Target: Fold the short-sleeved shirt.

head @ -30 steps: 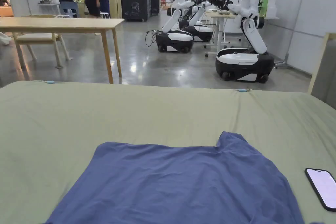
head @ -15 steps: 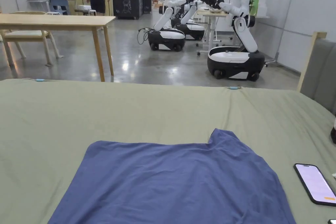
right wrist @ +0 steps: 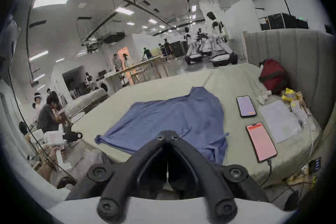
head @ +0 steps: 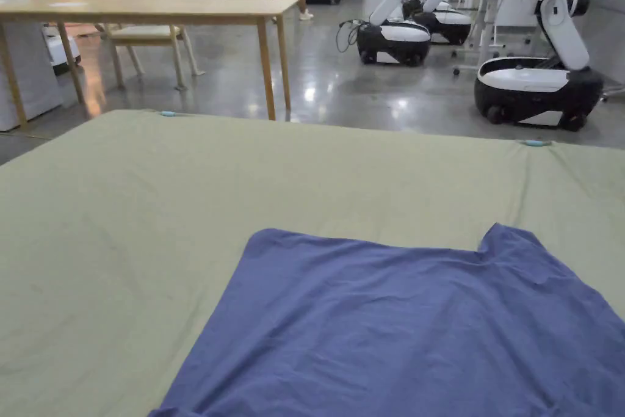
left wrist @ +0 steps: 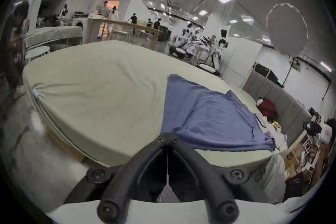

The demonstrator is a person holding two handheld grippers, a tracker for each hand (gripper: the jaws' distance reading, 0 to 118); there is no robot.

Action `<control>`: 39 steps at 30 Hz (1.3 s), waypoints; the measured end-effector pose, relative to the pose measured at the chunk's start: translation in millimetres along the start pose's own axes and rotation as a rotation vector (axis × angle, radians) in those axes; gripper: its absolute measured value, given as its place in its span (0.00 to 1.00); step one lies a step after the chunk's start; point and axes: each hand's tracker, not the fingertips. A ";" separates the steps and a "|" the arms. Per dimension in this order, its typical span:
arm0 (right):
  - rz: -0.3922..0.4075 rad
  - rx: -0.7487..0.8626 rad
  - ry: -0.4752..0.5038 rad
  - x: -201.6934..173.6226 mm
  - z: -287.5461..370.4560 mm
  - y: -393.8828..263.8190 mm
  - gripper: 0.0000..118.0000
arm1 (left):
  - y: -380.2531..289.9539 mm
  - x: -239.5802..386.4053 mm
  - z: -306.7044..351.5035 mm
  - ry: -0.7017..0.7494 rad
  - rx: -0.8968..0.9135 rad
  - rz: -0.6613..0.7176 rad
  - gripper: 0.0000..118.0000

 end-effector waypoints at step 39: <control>0.104 -0.491 -0.304 83.2 -145.7 -74.3 0.51 | -19.8 18.4 -96.6 0.026 -0.181 -0.202 0.01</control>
